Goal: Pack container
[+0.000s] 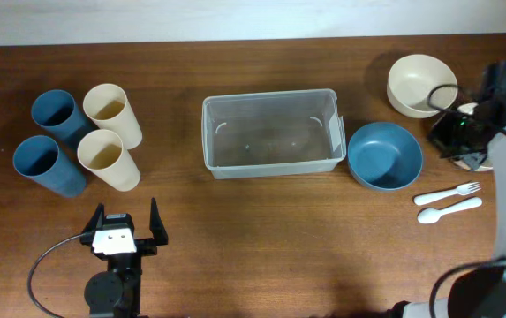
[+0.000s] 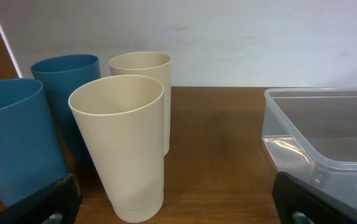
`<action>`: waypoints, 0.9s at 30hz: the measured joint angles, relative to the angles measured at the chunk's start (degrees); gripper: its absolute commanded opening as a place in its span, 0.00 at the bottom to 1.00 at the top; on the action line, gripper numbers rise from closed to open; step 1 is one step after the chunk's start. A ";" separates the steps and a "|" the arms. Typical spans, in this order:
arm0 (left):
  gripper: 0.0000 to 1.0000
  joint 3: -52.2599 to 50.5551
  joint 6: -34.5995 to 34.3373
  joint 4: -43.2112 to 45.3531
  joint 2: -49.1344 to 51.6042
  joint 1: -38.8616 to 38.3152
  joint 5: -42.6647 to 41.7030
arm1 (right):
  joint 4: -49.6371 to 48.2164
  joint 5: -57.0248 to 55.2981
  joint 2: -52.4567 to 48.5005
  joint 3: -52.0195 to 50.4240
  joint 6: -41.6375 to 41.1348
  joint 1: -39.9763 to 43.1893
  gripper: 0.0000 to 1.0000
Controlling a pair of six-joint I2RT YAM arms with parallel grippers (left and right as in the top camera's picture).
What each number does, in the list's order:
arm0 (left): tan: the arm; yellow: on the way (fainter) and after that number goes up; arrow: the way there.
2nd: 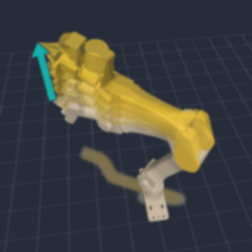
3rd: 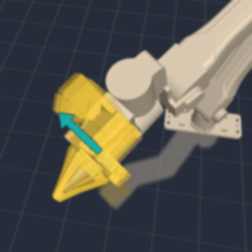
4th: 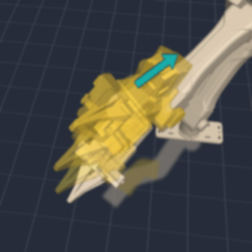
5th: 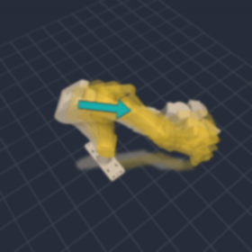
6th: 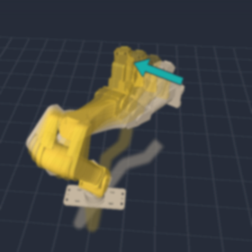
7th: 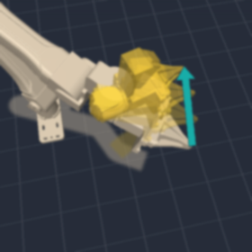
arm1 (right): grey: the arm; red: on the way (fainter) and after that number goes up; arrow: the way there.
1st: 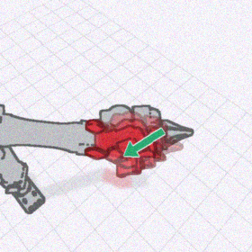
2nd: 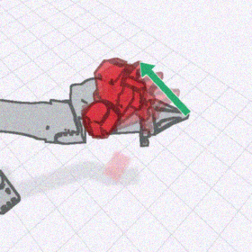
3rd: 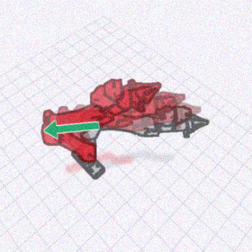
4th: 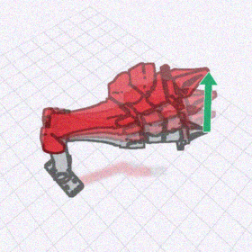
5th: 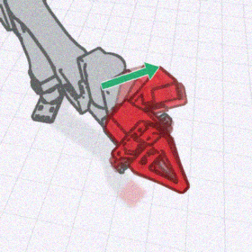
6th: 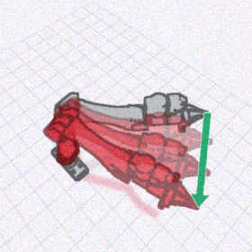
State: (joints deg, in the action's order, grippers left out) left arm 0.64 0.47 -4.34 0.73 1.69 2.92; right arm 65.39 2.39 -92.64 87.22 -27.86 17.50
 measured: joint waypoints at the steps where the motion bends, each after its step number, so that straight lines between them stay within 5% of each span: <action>1: 0.99 0.00 0.00 0.00 0.00 0.00 0.02 | 0.59 0.00 0.42 1.01 0.09 0.00 0.04; 3: 0.99 0.00 0.00 0.00 0.00 0.00 0.02 | 0.96 -0.02 0.76 1.77 0.31 0.00 0.09; 9: 1.00 0.00 0.00 0.00 0.00 0.00 0.02 | 0.74 -0.81 0.22 1.11 0.76 0.00 0.60; 27: 1.00 0.00 0.00 0.00 0.00 0.00 0.02 | -19.65 2.25 -3.26 -20.72 0.85 0.00 0.56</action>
State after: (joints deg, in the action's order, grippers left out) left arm 0.64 0.47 -4.34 0.73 1.69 2.94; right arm 45.74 4.64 -95.90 66.50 -27.00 17.50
